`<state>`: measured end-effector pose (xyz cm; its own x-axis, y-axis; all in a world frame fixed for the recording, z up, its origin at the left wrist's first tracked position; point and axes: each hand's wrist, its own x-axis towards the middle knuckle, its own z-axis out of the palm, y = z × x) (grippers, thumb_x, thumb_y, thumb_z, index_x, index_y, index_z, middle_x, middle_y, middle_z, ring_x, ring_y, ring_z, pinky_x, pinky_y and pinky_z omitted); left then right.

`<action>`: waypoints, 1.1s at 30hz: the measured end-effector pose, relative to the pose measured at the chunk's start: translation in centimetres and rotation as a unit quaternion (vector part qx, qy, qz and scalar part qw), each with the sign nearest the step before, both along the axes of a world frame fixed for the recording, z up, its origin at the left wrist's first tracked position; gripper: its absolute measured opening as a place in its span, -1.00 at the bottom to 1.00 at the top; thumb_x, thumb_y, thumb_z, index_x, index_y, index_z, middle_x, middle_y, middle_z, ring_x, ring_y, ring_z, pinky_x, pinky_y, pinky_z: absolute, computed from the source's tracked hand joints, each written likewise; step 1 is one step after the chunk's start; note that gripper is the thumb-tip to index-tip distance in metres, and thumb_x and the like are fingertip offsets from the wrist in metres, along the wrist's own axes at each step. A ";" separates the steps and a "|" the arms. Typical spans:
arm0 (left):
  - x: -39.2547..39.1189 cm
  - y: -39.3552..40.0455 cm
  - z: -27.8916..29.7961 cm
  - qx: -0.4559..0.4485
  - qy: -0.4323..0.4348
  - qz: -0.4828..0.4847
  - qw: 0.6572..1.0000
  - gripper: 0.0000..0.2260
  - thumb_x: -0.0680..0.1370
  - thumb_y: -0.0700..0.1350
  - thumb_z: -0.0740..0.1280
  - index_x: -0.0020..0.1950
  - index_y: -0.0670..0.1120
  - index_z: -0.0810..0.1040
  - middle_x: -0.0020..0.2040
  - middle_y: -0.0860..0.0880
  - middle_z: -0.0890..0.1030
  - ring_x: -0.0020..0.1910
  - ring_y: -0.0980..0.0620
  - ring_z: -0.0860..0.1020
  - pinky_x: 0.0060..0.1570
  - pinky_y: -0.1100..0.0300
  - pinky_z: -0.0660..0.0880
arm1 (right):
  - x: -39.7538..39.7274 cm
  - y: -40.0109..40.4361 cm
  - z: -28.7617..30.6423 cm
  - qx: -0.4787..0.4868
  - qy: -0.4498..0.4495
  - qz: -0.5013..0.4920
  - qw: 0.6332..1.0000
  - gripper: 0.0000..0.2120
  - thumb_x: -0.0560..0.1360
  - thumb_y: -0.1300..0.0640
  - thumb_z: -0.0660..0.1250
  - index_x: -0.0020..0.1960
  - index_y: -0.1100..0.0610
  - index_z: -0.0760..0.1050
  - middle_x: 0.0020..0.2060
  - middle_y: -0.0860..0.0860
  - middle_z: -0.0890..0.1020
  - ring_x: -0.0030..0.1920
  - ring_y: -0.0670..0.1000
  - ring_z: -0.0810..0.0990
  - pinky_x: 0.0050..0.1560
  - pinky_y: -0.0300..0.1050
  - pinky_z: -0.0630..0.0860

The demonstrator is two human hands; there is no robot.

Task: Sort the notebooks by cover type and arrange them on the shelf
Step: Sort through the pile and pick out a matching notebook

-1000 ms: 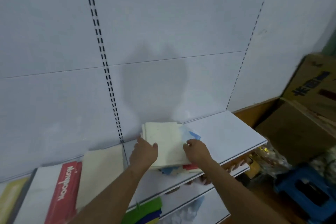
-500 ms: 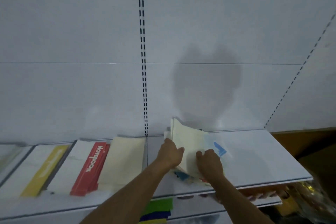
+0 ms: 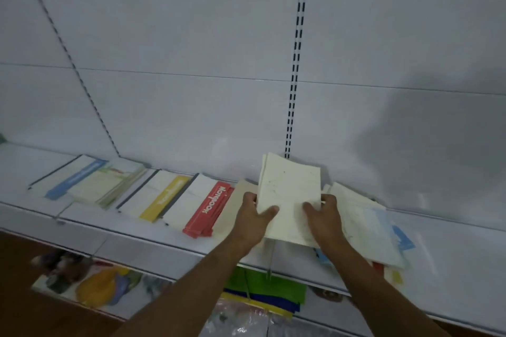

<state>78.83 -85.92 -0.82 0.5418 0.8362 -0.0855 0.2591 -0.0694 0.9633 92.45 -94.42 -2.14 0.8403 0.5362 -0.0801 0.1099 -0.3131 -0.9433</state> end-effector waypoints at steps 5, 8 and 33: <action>-3.7 4.2 -1.0 0.009 0.059 0.036 0.998 -0.65 0.53 -0.08 0.38 0.25 -0.15 0.41 0.14 -0.06 0.58 0.09 -0.06 0.57 0.08 0.02 0.56 | -3.1 3.6 -1.3 -0.036 -0.009 0.097 0.995 -0.60 0.47 0.20 0.35 0.27 0.20 0.34 0.08 0.06 0.56 0.00 0.04 0.54 -0.05 -0.16 0.44; -4.5 6.3 -2.2 0.031 0.132 0.020 0.991 -0.68 0.61 -0.06 0.24 0.31 -0.18 0.43 0.19 -0.12 0.57 0.13 -0.10 0.56 0.17 -0.01 0.51 | -4.0 5.1 -2.7 -0.077 -0.016 0.111 0.991 -0.58 0.50 0.20 0.33 0.31 0.23 0.31 0.16 0.14 0.55 0.08 0.09 0.56 0.00 -0.16 0.47; 8.8 6.6 -2.5 0.314 0.188 -0.191 0.911 -0.77 0.56 -0.10 0.24 0.18 -0.12 0.49 0.16 -0.13 0.51 0.13 -0.09 0.48 0.09 0.07 0.45 | -2.2 3.0 1.3 -0.175 -0.158 -0.002 0.972 -0.77 0.55 0.03 0.22 0.12 0.11 0.49 -0.08 0.07 0.64 -0.13 -0.02 0.55 -0.10 -0.19 0.44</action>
